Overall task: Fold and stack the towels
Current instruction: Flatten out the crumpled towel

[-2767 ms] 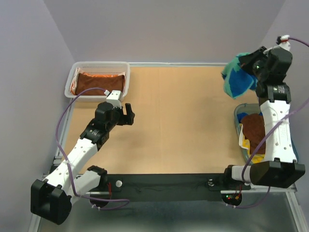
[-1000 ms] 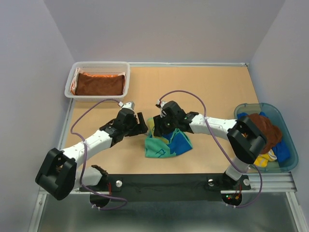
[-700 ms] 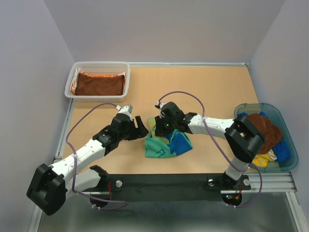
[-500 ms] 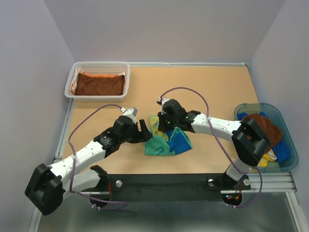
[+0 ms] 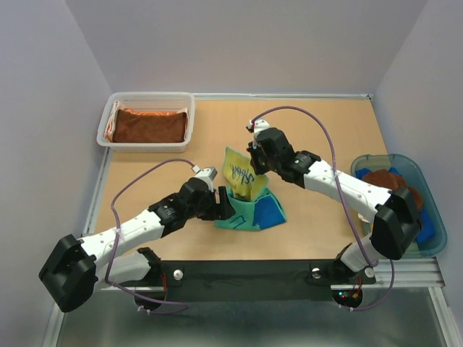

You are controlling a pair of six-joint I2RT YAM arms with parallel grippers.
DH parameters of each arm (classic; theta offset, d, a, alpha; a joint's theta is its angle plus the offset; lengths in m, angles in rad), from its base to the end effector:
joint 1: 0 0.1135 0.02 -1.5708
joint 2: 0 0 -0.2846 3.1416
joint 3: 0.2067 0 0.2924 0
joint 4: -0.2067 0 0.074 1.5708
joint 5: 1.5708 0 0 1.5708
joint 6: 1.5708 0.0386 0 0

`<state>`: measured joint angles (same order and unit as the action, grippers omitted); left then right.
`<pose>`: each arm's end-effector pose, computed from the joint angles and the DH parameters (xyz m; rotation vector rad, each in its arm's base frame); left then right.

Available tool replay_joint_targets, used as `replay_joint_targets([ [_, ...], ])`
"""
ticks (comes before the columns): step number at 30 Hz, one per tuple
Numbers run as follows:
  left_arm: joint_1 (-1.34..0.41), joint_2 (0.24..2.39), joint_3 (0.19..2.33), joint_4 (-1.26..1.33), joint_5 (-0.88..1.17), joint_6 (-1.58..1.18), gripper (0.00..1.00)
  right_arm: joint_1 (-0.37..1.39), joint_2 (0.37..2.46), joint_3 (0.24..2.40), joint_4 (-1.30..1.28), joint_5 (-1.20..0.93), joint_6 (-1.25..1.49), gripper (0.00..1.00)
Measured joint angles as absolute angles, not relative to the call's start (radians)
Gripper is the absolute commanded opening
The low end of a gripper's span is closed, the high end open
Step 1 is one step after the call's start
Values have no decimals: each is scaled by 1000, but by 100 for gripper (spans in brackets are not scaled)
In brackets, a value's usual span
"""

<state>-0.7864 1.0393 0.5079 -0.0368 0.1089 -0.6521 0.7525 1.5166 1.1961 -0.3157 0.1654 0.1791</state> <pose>0.1719 -0.1782 0.2051 0.2220 2.2810 -0.9210 0.2856 0.2587 0.2979 -0.5377 2.1514 0.3380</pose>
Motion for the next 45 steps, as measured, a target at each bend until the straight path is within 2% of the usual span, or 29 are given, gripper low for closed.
replay_joint_targets([
  [4,-791,1032,508,-36,93,-656,80,735,1517,1206,-345,261,102,8],
  [7,-791,1011,508,-36,79,-664,80,693,1522,1240,-358,381,17,19],
  [8,-791,1004,508,-36,73,-667,80,685,1527,1254,-361,414,-4,33],
  [9,-791,997,508,-36,69,-669,80,667,1543,1282,-360,453,-30,41],
  [10,-791,993,508,-36,66,-671,80,645,1576,1325,-356,501,-56,42],
  [11,-791,991,508,-36,62,-672,80,632,1601,1353,-349,531,-78,53],
  [12,-791,990,508,-36,59,-672,80,620,1631,1384,-345,564,-93,55],
  [13,-791,991,508,-37,55,-672,80,612,1651,1407,-341,588,-108,64],
  [16,-791,1003,521,-54,49,-670,80,595,1719,1449,-332,670,-117,64],
  [20,-791,1059,592,-81,38,-648,80,590,1708,1412,-336,665,-79,64],
  [23,-791,1145,686,-97,14,-615,80,582,1644,1316,-342,618,-8,63],
  [27,-791,1310,854,-128,-12,-551,75,536,1544,1175,-353,510,118,61],
  [30,-791,1451,997,-161,-39,-496,55,495,1530,1121,-355,434,190,51],
  [31,-791,1487,1028,-170,-47,-484,52,483,1531,1105,-355,406,216,47],
  [32,-791,1544,1073,-180,-55,-467,50,476,1533,1096,-356,389,228,39],
  [34,-791,1617,1116,-197,-63,-444,49,467,1541,1084,-358,348,254,31],
  [38,-792,1707,1129,-237,-52,-427,43,453,1582,1084,-338,277,289,29],
  [45,-807,1711,1024,-249,-4,-439,43,443,1697,1085,-303,195,314,29],
])
